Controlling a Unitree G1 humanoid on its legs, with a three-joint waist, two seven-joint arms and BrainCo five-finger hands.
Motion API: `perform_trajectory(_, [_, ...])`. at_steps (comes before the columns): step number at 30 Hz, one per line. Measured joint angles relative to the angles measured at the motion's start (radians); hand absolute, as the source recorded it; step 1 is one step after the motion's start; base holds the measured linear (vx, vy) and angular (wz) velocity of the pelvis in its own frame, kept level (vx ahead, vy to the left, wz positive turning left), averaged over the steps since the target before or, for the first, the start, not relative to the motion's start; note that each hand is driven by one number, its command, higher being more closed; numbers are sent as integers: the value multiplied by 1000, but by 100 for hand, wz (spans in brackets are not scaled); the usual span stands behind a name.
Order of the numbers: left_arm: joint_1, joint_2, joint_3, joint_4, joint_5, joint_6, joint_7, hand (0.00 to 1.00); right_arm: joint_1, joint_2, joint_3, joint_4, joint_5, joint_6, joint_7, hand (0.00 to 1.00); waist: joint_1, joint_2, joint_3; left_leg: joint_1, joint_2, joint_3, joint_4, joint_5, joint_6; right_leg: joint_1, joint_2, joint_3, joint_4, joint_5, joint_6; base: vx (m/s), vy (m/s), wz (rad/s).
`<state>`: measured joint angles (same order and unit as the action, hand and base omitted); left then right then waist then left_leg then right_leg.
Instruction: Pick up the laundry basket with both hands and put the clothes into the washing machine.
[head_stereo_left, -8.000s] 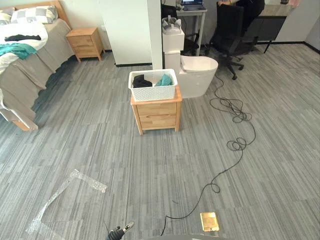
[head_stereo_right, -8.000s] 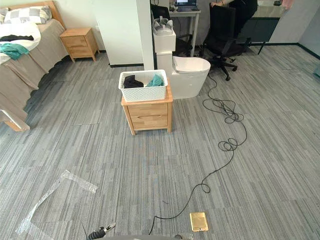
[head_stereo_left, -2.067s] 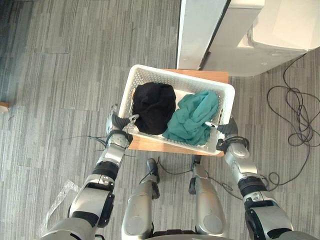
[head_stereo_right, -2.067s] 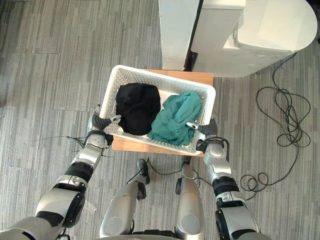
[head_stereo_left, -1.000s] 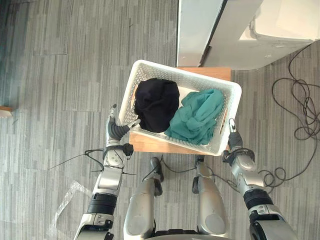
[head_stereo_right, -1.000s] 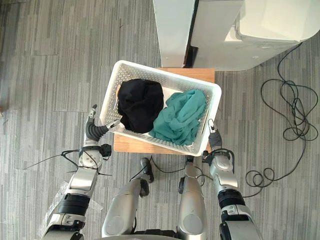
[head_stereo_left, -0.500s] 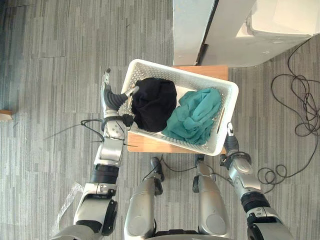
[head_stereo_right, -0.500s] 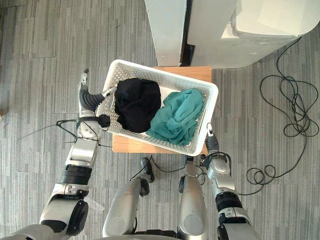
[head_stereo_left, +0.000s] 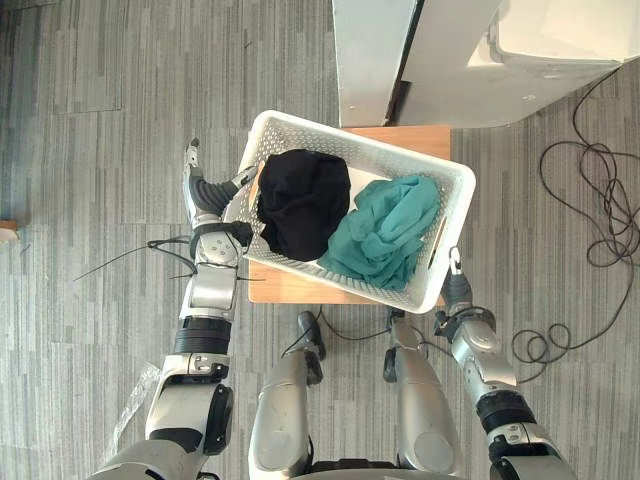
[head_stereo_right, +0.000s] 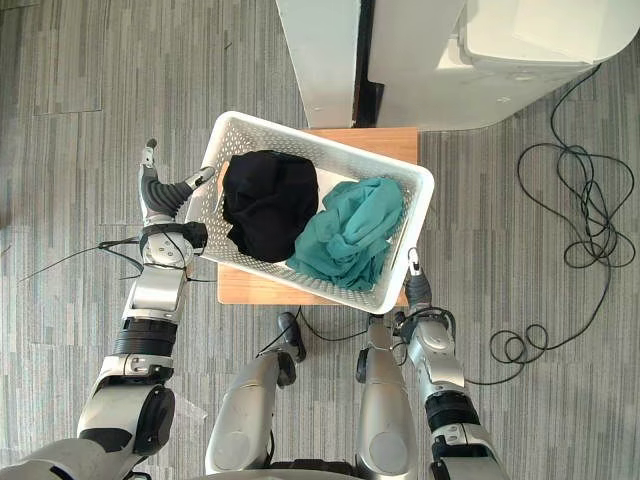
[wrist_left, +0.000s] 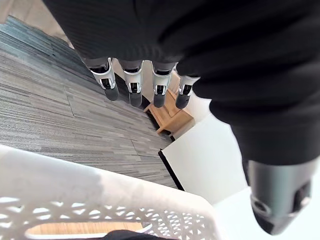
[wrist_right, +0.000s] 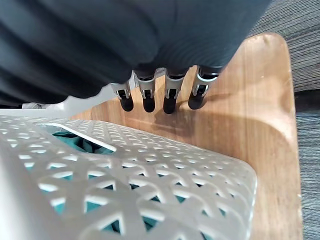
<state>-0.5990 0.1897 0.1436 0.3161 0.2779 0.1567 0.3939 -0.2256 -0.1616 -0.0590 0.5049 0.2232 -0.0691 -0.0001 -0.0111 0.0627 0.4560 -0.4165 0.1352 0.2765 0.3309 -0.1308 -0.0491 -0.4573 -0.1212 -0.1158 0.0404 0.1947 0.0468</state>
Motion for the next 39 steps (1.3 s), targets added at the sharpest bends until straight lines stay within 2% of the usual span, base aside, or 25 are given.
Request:
perform_trajectory(8, [-70, 15, 10, 124, 0, 15, -2, 0, 25, 2, 9, -52, -1, 8, 0, 0, 0, -1, 0, -27, 13, 6, 18, -8, -3, -24, 8, 7, 4, -1, -1, 3, -11, -2])
perform_trajectory(13, [-149, 23, -73, 261, 9, 22, -44, 0, 28, 7, 21, -69, -1, 9, -2, 0, -1, -2, 0, -44, 28, 12, 37, -17, -5, -36, 17, 10, 8, 0, -2, 5, -37, -5])
perform_trajectory(20, [-206, 48, -130, 324, 124, 29, -91, 0, 37, 15, 24, -91, -1, 13, -15, 0, 9, -3, 0, -70, 52, 18, 81, -37, -6, -50, 33, 16, 10, 3, -6, -11, -45, -6])
perform_trajectory(25, [-238, 62, -168, 397, 176, 12, -111, 0, 37, 14, 24, -97, -1, 16, -20, 0, 18, -4, 0, -73, 56, 25, 89, -39, -5, -54, 36, 24, 10, 5, -8, -16, -46, -4])
perform_trajectory(30, [-269, 73, -169, 472, 176, 13, -126, 0, 26, 12, 25, -111, -2, 47, -20, 0, 21, -10, -3, -70, 62, 38, 104, -48, -3, -54, 40, 39, 10, 9, -5, -15, -47, -10])
perform_trajectory(34, [-265, 80, -139, 484, 174, 13, -138, 0, 13, -6, 19, -137, -13, 88, -22, 0, 24, -17, -5, -71, 78, 58, 136, -74, 0, -54, 51, 58, 10, 13, -1, -17, -40, -19])
perform_trajectory(37, [-265, 91, -134, 504, 165, 12, -157, 0, -10, -36, 1, -153, -38, 120, -21, 0, 21, -33, -14, -71, 82, 63, 148, -81, 4, -52, 52, 61, 10, 15, 2, -3, -41, -6])
perform_trajectory(39, [-265, 92, -134, 514, 165, 9, -173, 0, -35, -65, -37, -179, -44, 124, -20, 0, 20, -45, -20, -70, 87, 60, 163, -90, 8, -41, 54, 60, 10, 17, 4, 4, -40, 1])
